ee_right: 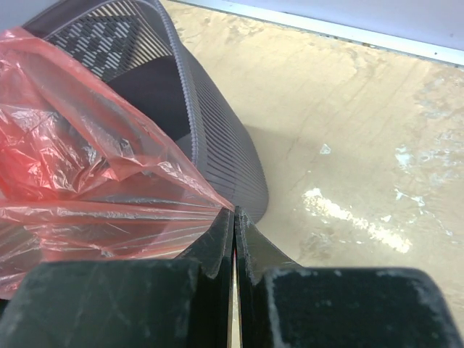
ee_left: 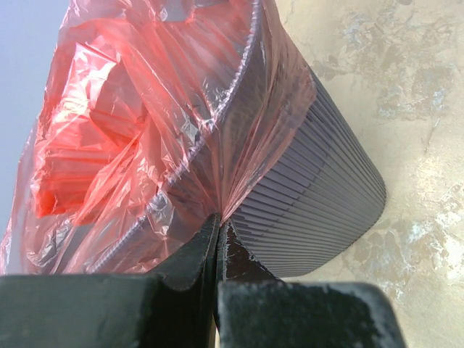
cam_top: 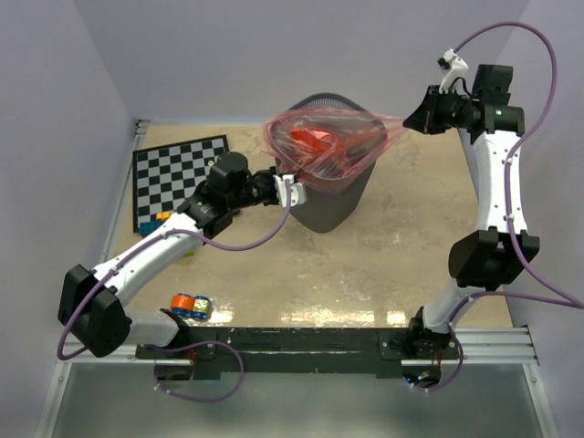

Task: Put the trash bags into the trash bin
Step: Place the trash bag in the trash bin.

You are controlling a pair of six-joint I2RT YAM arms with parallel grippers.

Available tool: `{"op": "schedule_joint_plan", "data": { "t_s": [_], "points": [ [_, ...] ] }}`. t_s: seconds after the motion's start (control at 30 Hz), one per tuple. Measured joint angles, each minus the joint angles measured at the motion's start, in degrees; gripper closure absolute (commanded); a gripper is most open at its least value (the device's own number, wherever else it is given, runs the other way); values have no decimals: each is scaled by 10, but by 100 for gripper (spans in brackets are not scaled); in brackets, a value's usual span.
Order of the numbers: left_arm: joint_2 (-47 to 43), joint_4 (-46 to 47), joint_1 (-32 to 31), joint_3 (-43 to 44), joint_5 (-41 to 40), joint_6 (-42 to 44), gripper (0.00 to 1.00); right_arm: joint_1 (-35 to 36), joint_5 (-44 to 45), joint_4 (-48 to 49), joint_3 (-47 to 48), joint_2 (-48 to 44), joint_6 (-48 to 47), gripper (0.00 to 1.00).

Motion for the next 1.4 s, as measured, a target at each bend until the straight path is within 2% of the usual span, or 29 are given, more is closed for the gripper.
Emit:
{"op": "schedule_joint_plan", "data": {
  "t_s": [0.27,0.57,0.73,0.77,0.87,0.93,1.03,1.13,1.23,1.33,1.4],
  "points": [
    [9,4,-3,0,-11,3,100,3,12,6,-3,33,-5,100],
    [18,11,-3,-9,-42,-12,100,3,2,4,-19,121,0,100],
    [19,20,-2,-16,-70,-33,79,3,-26,13,-37,121,3,100],
    [20,21,0,-16,-76,-38,75,3,-29,17,-43,118,4,98],
    [25,18,14,-15,-84,-53,55,2,-37,17,-59,112,7,78],
    [29,-1,35,-13,-81,-68,50,1,-37,14,-61,110,3,67],
    [26,-38,89,-12,-52,-88,44,-1,-30,8,-61,104,-13,55],
    [3,-74,137,-16,-21,-92,38,-5,-24,-21,-33,102,-42,49],
    [-51,-102,162,-18,12,-101,32,-12,-23,-69,44,107,-80,47],
    [-84,-106,167,13,40,-153,28,-19,-30,-90,138,111,-111,43],
    [-73,-91,167,62,45,-205,28,-22,-47,-73,155,100,-111,39]
  ]
}}
